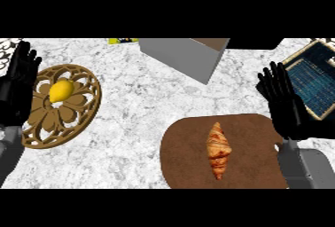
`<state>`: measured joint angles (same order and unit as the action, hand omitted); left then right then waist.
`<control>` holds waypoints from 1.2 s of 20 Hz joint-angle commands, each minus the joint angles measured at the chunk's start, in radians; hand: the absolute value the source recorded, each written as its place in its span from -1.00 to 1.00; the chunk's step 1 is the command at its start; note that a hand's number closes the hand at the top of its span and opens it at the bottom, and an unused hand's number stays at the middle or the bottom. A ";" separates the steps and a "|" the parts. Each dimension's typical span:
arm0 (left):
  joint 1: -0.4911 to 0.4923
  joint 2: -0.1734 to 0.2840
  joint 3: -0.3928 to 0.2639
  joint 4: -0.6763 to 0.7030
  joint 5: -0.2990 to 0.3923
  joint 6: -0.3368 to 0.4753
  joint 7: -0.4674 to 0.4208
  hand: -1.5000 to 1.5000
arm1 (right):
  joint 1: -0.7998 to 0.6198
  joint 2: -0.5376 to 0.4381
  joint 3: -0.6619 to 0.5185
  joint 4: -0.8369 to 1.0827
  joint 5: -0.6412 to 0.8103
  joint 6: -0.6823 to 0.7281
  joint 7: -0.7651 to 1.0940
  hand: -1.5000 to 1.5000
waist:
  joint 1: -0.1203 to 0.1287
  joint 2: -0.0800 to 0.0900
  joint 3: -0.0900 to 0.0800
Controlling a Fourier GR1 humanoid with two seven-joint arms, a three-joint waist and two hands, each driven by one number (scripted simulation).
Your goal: Pick the croissant from the cutting board and place it in the basket
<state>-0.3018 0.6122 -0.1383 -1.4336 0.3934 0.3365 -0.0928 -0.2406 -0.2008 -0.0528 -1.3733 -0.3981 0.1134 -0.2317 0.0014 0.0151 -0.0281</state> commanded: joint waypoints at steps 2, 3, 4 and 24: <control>0.088 -0.073 -0.070 0.063 0.013 -0.018 0.068 0.00 | -0.085 -0.017 0.120 -0.044 0.119 -0.032 0.101 1.00 | 0.008 -0.015 0.026; 0.132 -0.099 -0.107 0.067 0.026 -0.021 0.107 0.00 | -0.105 -0.016 0.170 -0.019 0.165 -0.027 0.120 1.00 | 0.028 -0.012 0.025; 0.149 -0.104 -0.140 0.103 0.029 -0.042 0.149 0.00 | -0.154 -0.017 0.221 -0.037 0.208 -0.025 0.147 1.00 | 0.037 -0.008 0.022; 0.323 -0.134 -0.210 0.151 0.046 -0.080 0.249 0.00 | -0.599 -0.003 0.827 -0.043 1.047 0.078 0.905 -1.00 | -0.005 -0.044 0.021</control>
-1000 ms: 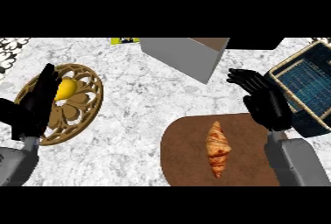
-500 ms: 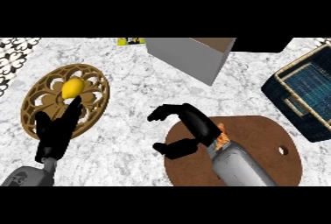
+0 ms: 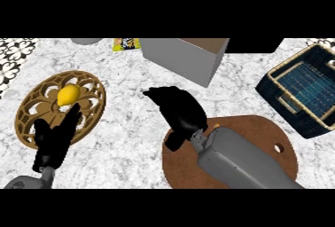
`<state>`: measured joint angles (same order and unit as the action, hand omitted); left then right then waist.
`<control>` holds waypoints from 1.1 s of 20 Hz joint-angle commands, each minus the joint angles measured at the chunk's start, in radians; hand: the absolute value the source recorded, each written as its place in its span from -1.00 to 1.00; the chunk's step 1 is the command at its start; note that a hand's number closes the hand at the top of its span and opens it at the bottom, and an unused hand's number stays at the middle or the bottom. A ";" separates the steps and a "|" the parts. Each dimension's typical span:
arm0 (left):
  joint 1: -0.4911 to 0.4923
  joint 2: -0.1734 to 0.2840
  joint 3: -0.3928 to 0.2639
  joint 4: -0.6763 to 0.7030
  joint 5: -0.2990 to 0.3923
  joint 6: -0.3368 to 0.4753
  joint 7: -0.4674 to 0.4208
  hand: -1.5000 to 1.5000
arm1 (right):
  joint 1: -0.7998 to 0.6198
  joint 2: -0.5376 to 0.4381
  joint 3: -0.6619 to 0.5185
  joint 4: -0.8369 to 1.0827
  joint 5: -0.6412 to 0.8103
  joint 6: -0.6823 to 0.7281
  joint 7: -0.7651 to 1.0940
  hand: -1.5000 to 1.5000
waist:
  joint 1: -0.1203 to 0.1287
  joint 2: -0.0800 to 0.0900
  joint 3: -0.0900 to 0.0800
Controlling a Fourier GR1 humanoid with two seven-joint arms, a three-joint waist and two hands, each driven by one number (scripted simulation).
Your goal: Pick the croissant from the cutting board and place it in the basket
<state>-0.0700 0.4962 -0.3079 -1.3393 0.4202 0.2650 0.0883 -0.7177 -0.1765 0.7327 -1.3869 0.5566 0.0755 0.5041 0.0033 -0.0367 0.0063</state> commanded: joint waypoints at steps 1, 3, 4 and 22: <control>0.071 0.001 -0.016 0.061 0.026 -0.011 0.076 0.00 | -0.182 -0.036 0.016 -0.041 0.068 0.199 0.213 -1.00 | -0.011 0.009 -0.014; 0.079 -0.003 -0.028 0.042 0.017 -0.009 0.075 0.00 | -0.273 0.002 -0.010 -0.060 0.027 0.324 0.305 -1.00 | -0.005 0.010 -0.013; 0.109 -0.030 -0.049 0.037 0.008 -0.005 0.050 0.00 | -0.308 0.003 -0.023 -0.069 -0.004 0.389 0.324 -1.00 | -0.001 0.010 -0.013; 0.186 -0.038 -0.032 -0.011 -0.007 0.016 0.051 0.00 | -0.528 -0.018 -0.190 0.101 -0.411 0.939 0.570 -1.00 | -0.033 0.013 -0.009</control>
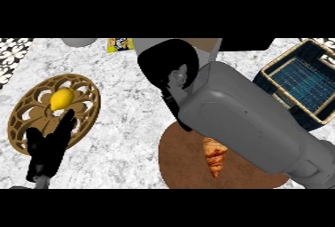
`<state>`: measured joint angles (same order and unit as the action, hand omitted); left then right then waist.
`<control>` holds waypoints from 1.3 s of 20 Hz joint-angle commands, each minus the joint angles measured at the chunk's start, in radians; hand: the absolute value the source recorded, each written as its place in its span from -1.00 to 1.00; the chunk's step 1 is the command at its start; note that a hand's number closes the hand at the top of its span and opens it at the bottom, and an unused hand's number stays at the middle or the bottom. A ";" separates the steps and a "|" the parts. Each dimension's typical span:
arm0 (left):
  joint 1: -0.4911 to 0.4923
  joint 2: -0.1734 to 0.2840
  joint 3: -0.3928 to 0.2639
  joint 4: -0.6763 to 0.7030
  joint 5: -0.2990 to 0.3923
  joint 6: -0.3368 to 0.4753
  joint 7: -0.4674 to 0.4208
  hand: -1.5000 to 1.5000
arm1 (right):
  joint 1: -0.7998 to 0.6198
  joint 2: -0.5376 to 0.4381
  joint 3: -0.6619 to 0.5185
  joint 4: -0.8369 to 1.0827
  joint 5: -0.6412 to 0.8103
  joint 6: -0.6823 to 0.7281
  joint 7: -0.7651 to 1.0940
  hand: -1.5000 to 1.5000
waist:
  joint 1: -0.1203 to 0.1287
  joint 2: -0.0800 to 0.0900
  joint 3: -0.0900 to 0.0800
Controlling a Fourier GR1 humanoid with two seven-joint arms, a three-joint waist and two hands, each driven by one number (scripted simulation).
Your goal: Pick the croissant from the cutting board and place it in the basket
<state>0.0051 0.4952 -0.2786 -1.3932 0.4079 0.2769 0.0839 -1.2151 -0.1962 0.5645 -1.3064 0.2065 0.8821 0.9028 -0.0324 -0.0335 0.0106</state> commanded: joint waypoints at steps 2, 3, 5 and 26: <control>0.110 -0.020 -0.044 0.055 0.011 -0.022 0.041 0.00 | -0.052 0.008 -0.021 0.036 -0.072 0.131 0.188 -1.00 | 0.004 0.013 -0.014; 0.097 -0.011 -0.030 0.054 0.014 -0.013 0.062 0.00 | -0.018 0.035 -0.012 -0.004 -0.081 0.097 0.214 -1.00 | -0.009 0.009 -0.013; 0.072 -0.023 -0.031 0.060 0.014 -0.010 0.078 0.00 | -0.036 0.021 -0.022 0.008 -0.099 0.111 0.215 -1.00 | -0.010 0.014 -0.013; 0.118 -0.039 -0.023 0.022 -0.017 -0.032 0.081 0.00 | 0.354 -0.025 0.164 -0.185 0.067 -0.039 0.209 -1.00 | 0.016 0.029 -0.011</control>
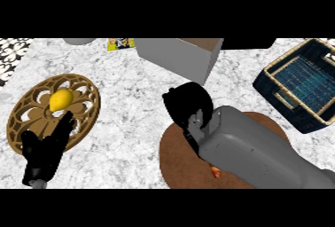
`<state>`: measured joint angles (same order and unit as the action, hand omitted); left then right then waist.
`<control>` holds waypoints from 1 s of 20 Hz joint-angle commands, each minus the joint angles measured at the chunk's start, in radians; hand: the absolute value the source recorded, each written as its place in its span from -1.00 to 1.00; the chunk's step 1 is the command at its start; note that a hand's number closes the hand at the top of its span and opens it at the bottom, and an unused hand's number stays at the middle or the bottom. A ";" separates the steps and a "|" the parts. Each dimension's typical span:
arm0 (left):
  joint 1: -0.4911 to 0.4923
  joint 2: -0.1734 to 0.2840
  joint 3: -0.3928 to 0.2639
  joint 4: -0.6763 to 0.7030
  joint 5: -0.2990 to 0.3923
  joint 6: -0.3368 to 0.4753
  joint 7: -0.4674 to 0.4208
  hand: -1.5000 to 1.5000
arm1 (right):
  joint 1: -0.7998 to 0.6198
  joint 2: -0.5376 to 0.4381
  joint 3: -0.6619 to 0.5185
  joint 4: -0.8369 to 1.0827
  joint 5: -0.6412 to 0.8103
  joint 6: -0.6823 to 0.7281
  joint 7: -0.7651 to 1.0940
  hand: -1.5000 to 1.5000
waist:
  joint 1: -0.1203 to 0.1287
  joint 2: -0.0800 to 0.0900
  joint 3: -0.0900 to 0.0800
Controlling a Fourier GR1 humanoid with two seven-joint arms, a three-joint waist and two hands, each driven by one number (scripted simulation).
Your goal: Pick the croissant from the cutting board and place it in the basket
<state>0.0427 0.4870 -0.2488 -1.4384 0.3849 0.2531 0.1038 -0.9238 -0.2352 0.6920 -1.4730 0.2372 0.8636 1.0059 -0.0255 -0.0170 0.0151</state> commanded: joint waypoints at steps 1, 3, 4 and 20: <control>0.061 -0.051 -0.049 0.090 -0.007 0.011 0.047 0.00 | 0.072 -0.009 0.023 -0.085 0.001 0.033 0.129 -1.00 | -0.007 0.009 -0.016; 0.072 -0.049 -0.062 0.068 -0.017 0.002 0.053 0.00 | 0.111 -0.049 0.002 -0.093 0.035 -0.005 0.078 -1.00 | 0.004 0.013 -0.015; 0.067 -0.029 -0.043 0.052 -0.002 -0.009 0.074 0.00 | 0.124 -0.065 0.009 -0.090 0.053 -0.001 0.063 -1.00 | 0.010 0.013 -0.015; 0.063 -0.052 -0.016 0.104 -0.024 -0.062 0.036 0.00 | 0.280 -0.048 0.047 -0.160 0.255 -0.063 -0.027 -1.00 | 0.020 0.017 -0.016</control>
<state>0.0352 0.4567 -0.2331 -1.4313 0.3425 0.2260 0.0996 -0.6711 -0.2965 0.7289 -1.6028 0.4601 0.8200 0.9332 -0.0062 -0.0113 0.0181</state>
